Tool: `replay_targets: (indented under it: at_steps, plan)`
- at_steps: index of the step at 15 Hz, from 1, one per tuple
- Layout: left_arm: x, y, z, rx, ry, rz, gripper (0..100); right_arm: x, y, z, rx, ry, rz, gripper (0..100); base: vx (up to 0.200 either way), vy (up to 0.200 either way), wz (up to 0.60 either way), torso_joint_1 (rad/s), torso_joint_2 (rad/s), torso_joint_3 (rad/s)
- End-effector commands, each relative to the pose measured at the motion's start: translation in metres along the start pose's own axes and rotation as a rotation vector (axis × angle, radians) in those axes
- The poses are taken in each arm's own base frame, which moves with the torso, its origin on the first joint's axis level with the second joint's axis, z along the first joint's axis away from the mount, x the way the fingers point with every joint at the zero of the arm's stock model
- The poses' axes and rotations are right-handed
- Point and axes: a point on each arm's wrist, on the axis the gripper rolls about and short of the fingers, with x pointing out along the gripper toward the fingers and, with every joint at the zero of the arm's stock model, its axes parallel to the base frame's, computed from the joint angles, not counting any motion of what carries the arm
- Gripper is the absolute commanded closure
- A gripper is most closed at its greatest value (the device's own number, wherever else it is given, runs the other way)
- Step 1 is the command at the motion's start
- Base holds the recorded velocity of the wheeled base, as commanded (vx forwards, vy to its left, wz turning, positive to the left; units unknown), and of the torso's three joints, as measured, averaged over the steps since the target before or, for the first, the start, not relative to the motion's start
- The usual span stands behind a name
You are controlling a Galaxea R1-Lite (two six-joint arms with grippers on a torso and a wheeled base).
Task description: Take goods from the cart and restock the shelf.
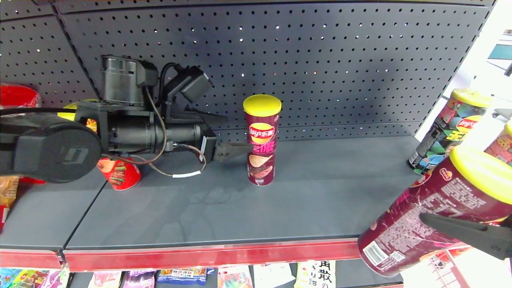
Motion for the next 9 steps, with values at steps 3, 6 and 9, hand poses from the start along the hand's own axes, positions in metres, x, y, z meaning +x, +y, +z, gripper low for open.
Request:
replay_targets:
  at_steps: [3,6,9]
  plan:
    - [0.033,0.013,-0.002,0.003,-0.001,-0.015,0,0.0,0.0,0.0,0.0,0.001,0.001,100,0.0,0.0,0.0,0.0,0.0,0.0]
    - [0.044,0.015,0.002,0.013,-0.019,-0.043,0,0.0,0.0,0.0,0.008,0.001,0.001,100,0.0,0.0,0.0,0.0,0.0,0.0]
    - [0.055,0.016,0.004,0.021,-0.04,-0.083,0,0.001,0.0,-0.001,0.01,0.005,0.002,100,0.0,0.0,0.0,0.0,0.0,0.0]
